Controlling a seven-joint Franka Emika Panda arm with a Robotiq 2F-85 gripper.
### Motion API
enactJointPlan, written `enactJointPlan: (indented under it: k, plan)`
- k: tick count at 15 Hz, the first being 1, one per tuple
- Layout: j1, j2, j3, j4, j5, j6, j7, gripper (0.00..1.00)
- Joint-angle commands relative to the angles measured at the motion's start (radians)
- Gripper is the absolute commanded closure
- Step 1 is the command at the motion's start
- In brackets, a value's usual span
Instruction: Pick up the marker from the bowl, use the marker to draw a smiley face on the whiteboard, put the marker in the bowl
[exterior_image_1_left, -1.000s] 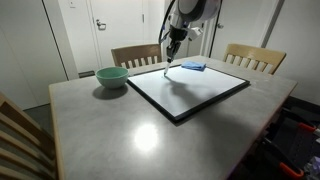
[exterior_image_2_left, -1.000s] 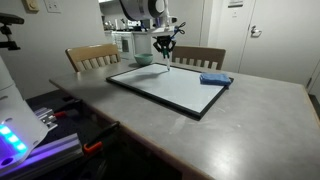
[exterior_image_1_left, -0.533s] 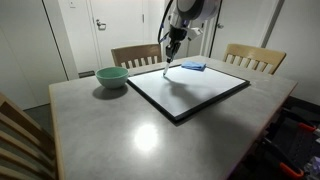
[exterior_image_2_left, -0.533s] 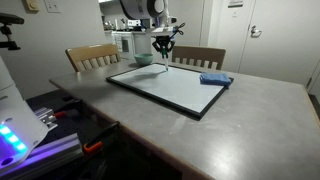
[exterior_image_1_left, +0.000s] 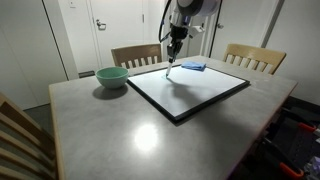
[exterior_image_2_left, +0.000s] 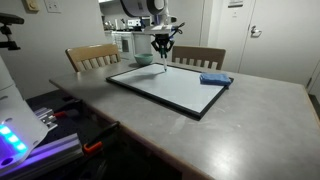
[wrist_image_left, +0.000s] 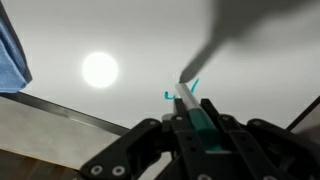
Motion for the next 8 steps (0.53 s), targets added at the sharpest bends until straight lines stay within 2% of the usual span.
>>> enactJointPlan:
  k: [1, 8]
  plan:
    - [-0.005, -0.035, 0.007, -0.013, 0.027, -0.071, 0.002, 0.95]
    - [-0.006, -0.038, 0.008, -0.007, 0.056, -0.115, -0.003, 0.95]
